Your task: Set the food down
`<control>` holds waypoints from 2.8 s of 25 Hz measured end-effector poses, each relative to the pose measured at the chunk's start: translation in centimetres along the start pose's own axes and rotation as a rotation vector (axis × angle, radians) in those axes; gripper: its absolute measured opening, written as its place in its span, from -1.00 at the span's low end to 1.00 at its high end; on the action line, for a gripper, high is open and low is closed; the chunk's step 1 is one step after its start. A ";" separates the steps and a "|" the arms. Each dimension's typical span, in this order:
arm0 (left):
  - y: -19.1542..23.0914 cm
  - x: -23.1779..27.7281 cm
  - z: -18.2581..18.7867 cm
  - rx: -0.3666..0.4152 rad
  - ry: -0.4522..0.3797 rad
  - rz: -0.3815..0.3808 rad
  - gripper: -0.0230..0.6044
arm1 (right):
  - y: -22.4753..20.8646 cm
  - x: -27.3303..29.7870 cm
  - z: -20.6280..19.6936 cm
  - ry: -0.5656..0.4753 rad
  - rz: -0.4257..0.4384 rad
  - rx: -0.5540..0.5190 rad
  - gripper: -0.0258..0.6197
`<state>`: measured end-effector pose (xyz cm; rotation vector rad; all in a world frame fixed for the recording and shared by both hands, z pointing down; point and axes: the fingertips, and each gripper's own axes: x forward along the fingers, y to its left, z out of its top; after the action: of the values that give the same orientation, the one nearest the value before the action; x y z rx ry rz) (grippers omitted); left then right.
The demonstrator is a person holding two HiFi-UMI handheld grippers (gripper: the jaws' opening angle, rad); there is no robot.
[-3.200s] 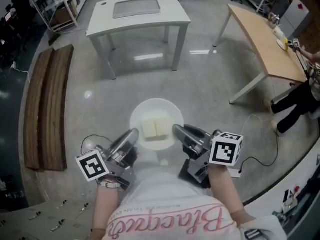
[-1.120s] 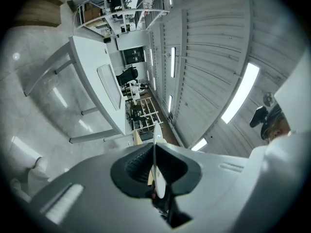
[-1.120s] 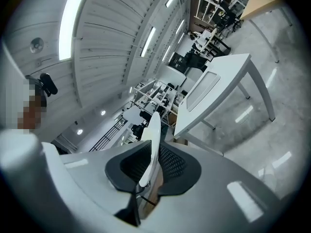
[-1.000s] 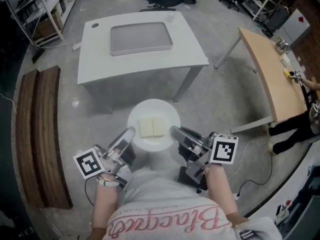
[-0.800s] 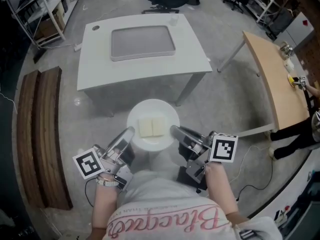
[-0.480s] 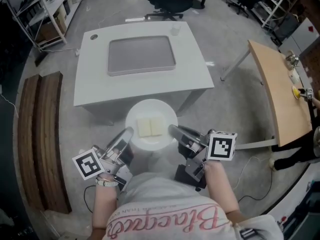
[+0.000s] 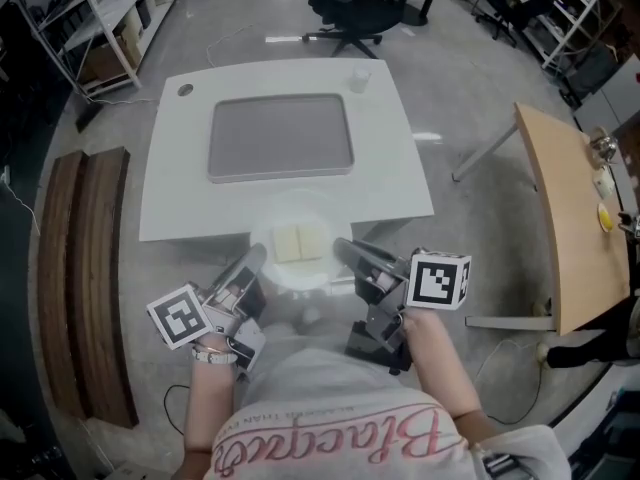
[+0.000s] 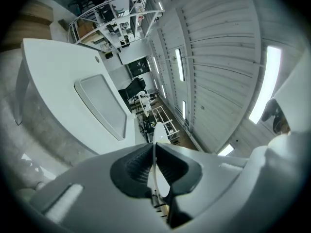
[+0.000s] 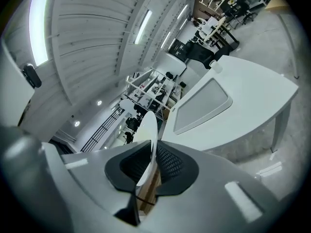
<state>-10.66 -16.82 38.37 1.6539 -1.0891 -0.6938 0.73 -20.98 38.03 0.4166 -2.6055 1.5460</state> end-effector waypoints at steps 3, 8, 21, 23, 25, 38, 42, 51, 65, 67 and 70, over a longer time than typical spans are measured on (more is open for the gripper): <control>0.7 1.0 0.8 -0.011 0.000 0.013 -0.86 | -0.9 0.9 0.9 0.005 -0.006 0.022 -0.81; 2.1 3.1 2.9 0.000 0.007 0.030 -0.85 | -2.1 2.6 2.9 0.012 -0.042 0.006 -0.81; 9.6 11.1 10.4 0.115 0.099 0.180 -0.78 | -9.0 10.2 9.8 0.022 -0.226 -0.044 -0.78; 11.3 12.2 11.6 0.134 0.115 0.218 -0.77 | -10.3 11.8 10.7 0.034 -0.252 -0.054 -0.77; 13.1 13.2 12.3 0.158 0.138 0.266 -0.75 | -11.7 13.1 11.3 0.056 -0.281 -0.061 -0.76; 21.2 16.5 14.0 0.252 0.309 0.535 -0.71 | -19.8 18.1 11.2 0.200 -0.575 -0.105 -0.62; 22.5 16.9 14.5 0.311 0.346 0.616 -0.69 | -20.8 19.0 11.1 0.233 -0.660 -0.156 -0.59; 24.3 17.6 14.0 0.370 0.407 0.731 -0.68 | -23.2 19.3 10.4 0.318 -0.800 -0.234 -0.51; 24.2 17.4 15.4 0.750 0.450 0.932 -0.59 | -24.2 18.9 10.0 0.442 -0.878 -0.396 -0.53; 23.8 17.0 16.3 0.799 0.420 0.939 -0.59 | -24.1 18.3 11.2 0.426 -0.894 -0.430 -0.54; 22.0 17.2 17.2 0.850 0.352 0.872 -0.59 | -21.9 18.1 12.8 0.337 -0.793 -0.405 -0.62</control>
<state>-24.93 -41.75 54.20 1.6088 -1.7678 0.6907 -9.81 -45.50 54.18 0.9024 -2.0192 0.7334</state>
